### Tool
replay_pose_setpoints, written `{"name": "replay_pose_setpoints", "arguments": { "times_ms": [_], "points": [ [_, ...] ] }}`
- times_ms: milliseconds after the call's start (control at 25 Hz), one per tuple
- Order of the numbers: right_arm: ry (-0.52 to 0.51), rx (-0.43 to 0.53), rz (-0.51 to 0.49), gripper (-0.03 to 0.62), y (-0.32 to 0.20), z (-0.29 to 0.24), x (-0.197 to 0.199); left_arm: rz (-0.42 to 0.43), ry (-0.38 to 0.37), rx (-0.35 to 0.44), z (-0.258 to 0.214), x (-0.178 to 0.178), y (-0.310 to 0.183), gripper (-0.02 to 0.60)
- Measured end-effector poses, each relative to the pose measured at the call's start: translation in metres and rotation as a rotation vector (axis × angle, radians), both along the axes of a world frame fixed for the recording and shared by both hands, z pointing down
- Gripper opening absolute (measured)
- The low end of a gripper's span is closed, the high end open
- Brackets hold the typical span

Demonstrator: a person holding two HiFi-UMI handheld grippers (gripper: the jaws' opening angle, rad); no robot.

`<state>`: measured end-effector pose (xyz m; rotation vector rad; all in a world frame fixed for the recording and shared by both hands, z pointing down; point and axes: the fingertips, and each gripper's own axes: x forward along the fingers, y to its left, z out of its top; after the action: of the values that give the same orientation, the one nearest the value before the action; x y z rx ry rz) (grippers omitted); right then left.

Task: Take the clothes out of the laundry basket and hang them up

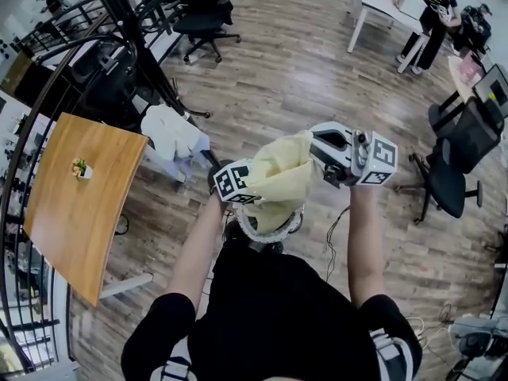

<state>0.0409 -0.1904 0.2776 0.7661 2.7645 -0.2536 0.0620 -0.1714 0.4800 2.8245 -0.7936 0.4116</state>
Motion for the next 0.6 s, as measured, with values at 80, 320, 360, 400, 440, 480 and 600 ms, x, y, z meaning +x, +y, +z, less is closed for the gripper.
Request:
{"name": "replay_pose_setpoints", "arguments": {
  "times_ms": [80, 320, 360, 400, 440, 480, 600],
  "points": [
    [-0.009, -0.031, 0.058, 0.009, -0.013, 0.002, 0.010, -0.027, 0.091, -0.015, -0.001, 0.004, 0.002, 0.034],
    [-0.010, -0.083, 0.222, 0.009, -0.062, 0.011, 0.038, -0.275, 0.193, 0.030, -0.017, -0.062, 0.013, 0.029],
    [-0.007, -0.085, 0.236, 0.009, -0.067, 0.013, 0.040, -0.308, 0.193, 0.046, -0.023, -0.074, 0.017, 0.029],
    [-0.006, -0.089, 0.243, 0.009, -0.070, 0.014, 0.040, -0.336, 0.185, 0.064, -0.030, -0.085, 0.021, 0.028],
    [-0.009, -0.096, 0.246, 0.009, -0.072, 0.015, 0.039, -0.363, 0.172, 0.083, -0.038, -0.094, 0.026, 0.028],
    [-0.013, -0.104, 0.249, 0.009, -0.073, 0.015, 0.037, -0.389, 0.155, 0.102, -0.045, -0.102, 0.030, 0.028],
    [-0.005, -0.123, 0.284, 0.009, -0.082, 0.017, 0.023, -0.465, 0.111, 0.154, -0.067, -0.121, 0.042, 0.028]
  ]
}}
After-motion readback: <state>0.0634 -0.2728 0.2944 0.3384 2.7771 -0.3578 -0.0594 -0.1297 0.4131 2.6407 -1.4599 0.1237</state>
